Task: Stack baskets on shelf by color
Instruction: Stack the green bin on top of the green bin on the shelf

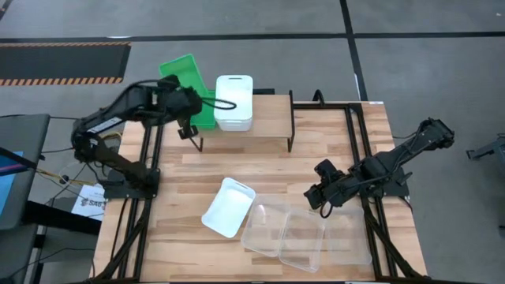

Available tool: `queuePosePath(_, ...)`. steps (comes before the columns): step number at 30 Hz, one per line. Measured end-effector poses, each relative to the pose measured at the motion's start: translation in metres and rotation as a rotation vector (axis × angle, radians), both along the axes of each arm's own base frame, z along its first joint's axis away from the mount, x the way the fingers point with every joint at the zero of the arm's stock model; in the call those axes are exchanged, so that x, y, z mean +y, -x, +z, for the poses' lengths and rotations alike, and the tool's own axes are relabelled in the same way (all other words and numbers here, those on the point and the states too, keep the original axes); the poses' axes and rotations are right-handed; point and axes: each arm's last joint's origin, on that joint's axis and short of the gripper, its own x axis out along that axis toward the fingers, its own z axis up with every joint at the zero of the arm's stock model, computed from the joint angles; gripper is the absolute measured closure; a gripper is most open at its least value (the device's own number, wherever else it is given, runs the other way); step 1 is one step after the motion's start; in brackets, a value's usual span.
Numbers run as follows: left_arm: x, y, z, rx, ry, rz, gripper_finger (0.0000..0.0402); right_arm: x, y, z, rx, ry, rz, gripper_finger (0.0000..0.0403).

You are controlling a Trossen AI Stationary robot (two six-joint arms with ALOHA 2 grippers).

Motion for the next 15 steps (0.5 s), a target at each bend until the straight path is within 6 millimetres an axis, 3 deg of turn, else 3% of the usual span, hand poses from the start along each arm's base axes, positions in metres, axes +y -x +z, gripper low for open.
queuePosePath(8,0.046,-0.005,-0.05,0.139,0.141,-0.024,0.0401,-0.002,-0.001,0.0,-0.001,0.006,-0.001,0.0202)
queuePosePath(15,0.061,-0.004,-0.063,0.16,0.201,-0.154,0.0401,-0.002,-0.001,0.0,-0.001,0.006,0.0,0.0202)
